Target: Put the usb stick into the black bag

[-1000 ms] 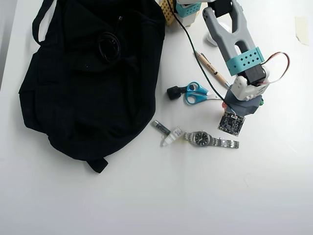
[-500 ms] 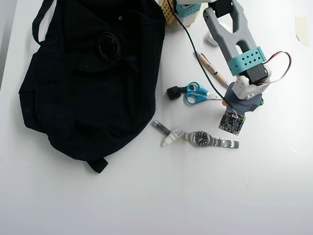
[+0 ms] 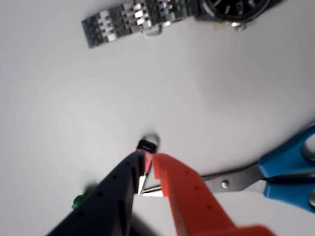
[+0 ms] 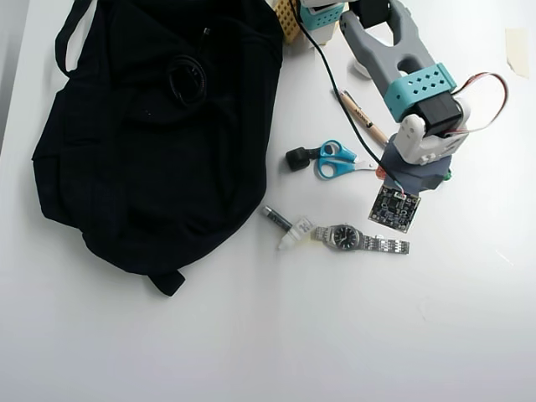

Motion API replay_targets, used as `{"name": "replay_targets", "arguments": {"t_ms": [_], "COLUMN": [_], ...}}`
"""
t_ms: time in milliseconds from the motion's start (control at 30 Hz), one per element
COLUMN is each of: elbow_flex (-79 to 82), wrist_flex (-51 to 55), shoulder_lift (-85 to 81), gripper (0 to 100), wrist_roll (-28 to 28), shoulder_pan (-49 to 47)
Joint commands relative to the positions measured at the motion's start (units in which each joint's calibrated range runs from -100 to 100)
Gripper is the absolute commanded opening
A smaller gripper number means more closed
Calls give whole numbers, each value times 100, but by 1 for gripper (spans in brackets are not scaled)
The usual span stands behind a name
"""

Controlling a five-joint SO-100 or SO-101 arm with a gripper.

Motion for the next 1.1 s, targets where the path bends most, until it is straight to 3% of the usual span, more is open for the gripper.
{"name": "replay_targets", "arguments": {"t_ms": [0,100,300,633,1067], "elbow_flex": [-193,-265,-265,-274,-175], "wrist_flex": [-29,-38,-210,-1253,-1166], "shoulder_lift": [-61,155,271,918,1018], "gripper": [19,27,26,26,26], "wrist_roll": [-22,-122,-410,-405,-405], "shoulder_pan": [-246,-448,-657,-657,-769]}}
